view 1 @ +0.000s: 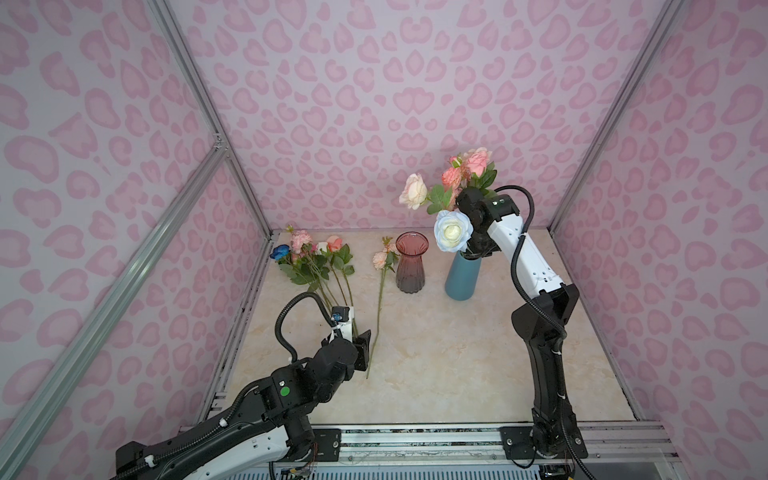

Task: Arrange the flowers into the vase
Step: 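Lower the white rose stem into the teal vase with the right gripper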

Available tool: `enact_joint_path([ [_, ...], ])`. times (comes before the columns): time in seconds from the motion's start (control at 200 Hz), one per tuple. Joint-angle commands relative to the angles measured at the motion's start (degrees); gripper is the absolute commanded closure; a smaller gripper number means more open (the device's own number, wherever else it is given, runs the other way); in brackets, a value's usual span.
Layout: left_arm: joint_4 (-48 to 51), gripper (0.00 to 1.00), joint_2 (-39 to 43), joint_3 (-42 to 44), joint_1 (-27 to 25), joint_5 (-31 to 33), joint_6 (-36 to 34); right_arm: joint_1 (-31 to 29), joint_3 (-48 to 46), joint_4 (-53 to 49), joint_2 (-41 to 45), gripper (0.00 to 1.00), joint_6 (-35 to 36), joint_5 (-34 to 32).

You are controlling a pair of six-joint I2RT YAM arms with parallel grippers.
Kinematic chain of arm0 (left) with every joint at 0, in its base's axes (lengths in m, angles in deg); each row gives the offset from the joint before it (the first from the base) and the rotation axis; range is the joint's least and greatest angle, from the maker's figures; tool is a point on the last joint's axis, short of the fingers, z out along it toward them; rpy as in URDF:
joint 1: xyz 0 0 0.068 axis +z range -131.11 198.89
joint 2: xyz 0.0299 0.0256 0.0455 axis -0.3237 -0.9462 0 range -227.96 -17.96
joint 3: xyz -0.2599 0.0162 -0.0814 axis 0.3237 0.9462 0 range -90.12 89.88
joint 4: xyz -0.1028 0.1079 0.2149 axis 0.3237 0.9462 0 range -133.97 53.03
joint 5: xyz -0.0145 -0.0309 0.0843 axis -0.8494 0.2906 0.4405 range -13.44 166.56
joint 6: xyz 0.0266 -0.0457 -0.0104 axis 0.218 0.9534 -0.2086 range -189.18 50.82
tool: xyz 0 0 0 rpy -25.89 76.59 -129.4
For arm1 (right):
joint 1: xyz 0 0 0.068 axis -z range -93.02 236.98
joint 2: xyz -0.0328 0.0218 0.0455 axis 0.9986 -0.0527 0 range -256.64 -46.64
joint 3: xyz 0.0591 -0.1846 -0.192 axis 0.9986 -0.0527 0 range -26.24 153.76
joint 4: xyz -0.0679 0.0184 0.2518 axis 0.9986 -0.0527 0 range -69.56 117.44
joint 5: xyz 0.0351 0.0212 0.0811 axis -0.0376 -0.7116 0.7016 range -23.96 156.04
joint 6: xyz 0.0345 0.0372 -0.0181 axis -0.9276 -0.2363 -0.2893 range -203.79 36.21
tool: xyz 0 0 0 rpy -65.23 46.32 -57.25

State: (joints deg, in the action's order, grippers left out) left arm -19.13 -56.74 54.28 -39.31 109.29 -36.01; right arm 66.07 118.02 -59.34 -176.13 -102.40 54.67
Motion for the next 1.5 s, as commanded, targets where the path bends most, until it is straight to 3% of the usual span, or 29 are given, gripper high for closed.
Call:
enact_joint_path([
  [0.0,0.39,0.50,-0.48,-0.99,0.59,-0.64,-0.99,-0.01,0.38,2.53,-0.66,0.96,0.77,-0.02],
  [0.08,0.31,0.50,-0.77,-0.91,0.98,-1.09,-1.02,0.02,0.71,2.88,-1.09,0.94,1.00,0.13],
  [0.295,-0.15,0.49,-1.37,-0.93,1.51,-1.79,-0.91,-0.54,0.84,3.19,-1.08,0.72,1.40,-0.34],
  [0.365,-0.30,0.48,-1.64,-1.05,1.59,-1.88,-1.13,-0.63,0.92,3.29,-0.82,0.70,1.46,-0.02],
  [1.095,-0.91,0.46,-4.65,-5.70,1.93,-2.41,-3.16,-0.88,-3.67,2.23,10.53,0.64,0.39,0.73],
  [1.495,-1.33,0.46,-8.79,-10.28,4.29,-4.18,-4.34,-0.98,-15.36,8.29,21.49,0.63,0.59,1.53],
])
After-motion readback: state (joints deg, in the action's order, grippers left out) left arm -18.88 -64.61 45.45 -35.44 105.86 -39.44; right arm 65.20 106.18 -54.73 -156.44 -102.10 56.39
